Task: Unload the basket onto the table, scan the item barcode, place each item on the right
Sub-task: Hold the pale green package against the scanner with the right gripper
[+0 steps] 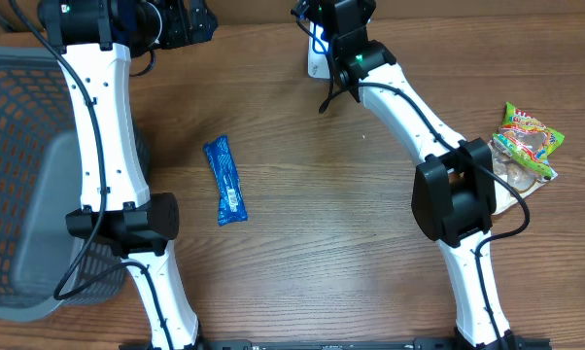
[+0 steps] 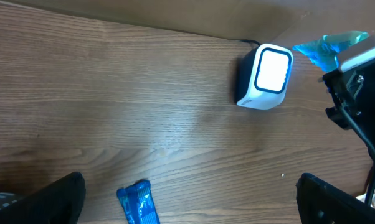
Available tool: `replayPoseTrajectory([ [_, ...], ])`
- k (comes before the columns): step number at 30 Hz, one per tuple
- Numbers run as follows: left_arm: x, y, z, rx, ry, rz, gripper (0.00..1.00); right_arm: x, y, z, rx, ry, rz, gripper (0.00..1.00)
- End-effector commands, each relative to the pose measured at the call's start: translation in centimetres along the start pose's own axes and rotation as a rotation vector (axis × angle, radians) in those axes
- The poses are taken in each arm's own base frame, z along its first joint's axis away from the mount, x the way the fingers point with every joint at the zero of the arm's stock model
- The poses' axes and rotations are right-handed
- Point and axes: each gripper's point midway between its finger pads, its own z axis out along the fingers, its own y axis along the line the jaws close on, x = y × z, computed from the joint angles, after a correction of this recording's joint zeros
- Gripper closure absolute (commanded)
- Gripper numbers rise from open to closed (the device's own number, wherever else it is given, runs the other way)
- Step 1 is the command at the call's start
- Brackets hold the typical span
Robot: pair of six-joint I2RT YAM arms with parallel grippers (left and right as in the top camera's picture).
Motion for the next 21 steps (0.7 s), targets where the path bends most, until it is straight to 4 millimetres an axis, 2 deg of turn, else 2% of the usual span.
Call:
replayPoseTrajectory([
  [1, -0.5, -0.6, -1.1, 0.012, -0.030, 0.005, 0.00, -0.5, 1.3, 0.3, -0.031, -0.032, -0.012, 0.96],
  [7, -0.5, -0.6, -1.1, 0.012, -0.030, 0.004, 0.00, -0.4, 3.4, 1.4, -0.058, -0.046, -0.069, 0.96],
  [15, -0.5, -0.6, -1.1, 0.012, -0.030, 0.004, 0.00, -1.2, 1.7, 1.6, 0.025, -0.070, -0.024, 0.96],
  [21, -0.5, -0.6, -1.1, 0.012, -0.030, 0.004, 0.00, -1.0, 1.4, 1.6, 0.041, -0.057, -0.020, 0.96],
])
